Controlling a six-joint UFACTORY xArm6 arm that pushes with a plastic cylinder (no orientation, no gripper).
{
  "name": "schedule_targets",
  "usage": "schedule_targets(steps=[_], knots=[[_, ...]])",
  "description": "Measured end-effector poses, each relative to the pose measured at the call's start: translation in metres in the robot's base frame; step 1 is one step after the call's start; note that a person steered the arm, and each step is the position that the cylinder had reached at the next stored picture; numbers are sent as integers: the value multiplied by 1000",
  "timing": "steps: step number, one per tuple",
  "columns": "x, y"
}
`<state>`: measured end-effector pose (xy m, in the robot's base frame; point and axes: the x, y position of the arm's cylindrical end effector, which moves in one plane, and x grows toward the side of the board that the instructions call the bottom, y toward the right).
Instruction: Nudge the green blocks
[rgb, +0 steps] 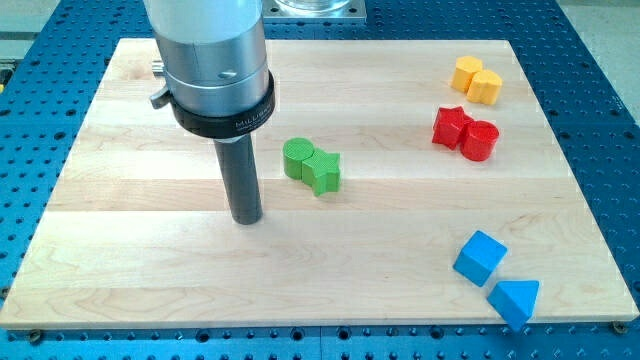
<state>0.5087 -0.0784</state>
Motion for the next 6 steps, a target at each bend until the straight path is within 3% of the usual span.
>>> schedule_targets(steps=[2, 3, 6], knots=[[5, 5], [32, 36], [9, 18]])
